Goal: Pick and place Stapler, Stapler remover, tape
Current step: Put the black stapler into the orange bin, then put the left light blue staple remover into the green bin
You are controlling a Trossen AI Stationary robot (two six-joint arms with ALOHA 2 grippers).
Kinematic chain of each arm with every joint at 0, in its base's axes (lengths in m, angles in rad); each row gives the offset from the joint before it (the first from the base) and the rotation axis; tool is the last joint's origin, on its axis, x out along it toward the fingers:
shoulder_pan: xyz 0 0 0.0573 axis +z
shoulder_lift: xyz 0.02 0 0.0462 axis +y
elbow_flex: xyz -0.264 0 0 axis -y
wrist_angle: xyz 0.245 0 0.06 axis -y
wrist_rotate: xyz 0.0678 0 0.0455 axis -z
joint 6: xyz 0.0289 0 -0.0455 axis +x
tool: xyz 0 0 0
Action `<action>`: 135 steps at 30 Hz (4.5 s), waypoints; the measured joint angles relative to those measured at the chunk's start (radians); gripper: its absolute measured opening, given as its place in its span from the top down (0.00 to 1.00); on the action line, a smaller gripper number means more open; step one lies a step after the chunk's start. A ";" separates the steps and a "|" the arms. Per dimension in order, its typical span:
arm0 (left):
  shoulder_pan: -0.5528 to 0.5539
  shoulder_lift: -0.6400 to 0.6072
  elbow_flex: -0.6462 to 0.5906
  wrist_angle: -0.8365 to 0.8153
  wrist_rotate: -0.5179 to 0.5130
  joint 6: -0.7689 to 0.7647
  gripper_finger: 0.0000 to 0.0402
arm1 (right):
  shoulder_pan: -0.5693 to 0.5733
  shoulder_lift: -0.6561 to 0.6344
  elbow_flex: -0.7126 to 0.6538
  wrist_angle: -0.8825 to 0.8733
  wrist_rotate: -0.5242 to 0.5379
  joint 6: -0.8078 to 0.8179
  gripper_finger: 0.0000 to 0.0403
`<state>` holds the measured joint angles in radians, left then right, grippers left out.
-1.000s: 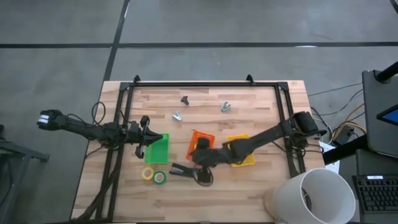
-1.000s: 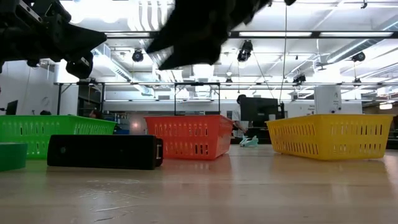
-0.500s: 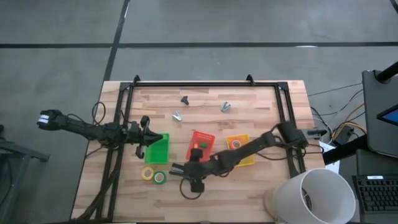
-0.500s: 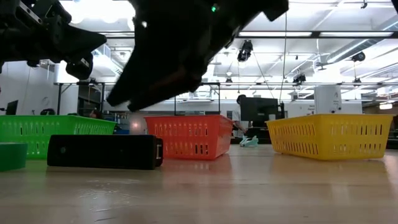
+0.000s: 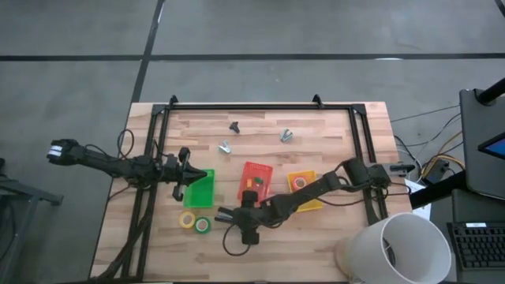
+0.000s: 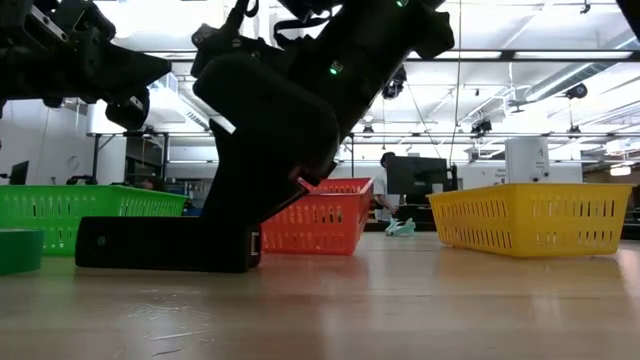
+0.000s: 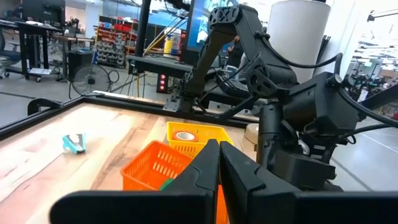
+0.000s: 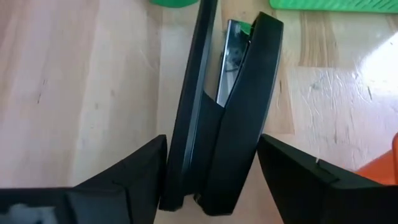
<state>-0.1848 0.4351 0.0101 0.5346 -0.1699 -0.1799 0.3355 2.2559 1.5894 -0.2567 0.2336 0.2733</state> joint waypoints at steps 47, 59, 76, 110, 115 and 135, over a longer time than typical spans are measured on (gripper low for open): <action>0.000 0.000 0.000 -0.005 0.000 0.000 0.96 | -0.057 -0.245 -0.012 -0.585 0.364 0.772 0.57; 0.000 0.000 0.000 -0.005 0.000 0.000 0.96 | -0.086 -0.245 -0.034 -0.550 0.324 0.775 0.51; 0.000 0.000 0.000 -0.005 0.000 0.000 0.96 | -0.087 -0.245 -0.062 -0.492 0.214 0.746 0.40; 0.000 0.000 0.000 -0.005 0.000 0.000 0.96 | -0.055 -0.441 -0.246 -0.228 0.244 0.277 0.98; 0.000 0.000 0.000 -0.006 0.000 0.000 0.96 | -0.020 -0.450 -0.288 -0.217 0.233 0.268 0.98; 0.000 0.000 0.000 -0.006 0.000 0.000 0.96 | 0.204 -0.485 -0.357 -0.106 0.309 0.111 0.98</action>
<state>-0.1848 0.4351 0.0101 0.5289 -0.1699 -0.1799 0.5396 1.7713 1.2322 -0.3629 0.5424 0.3839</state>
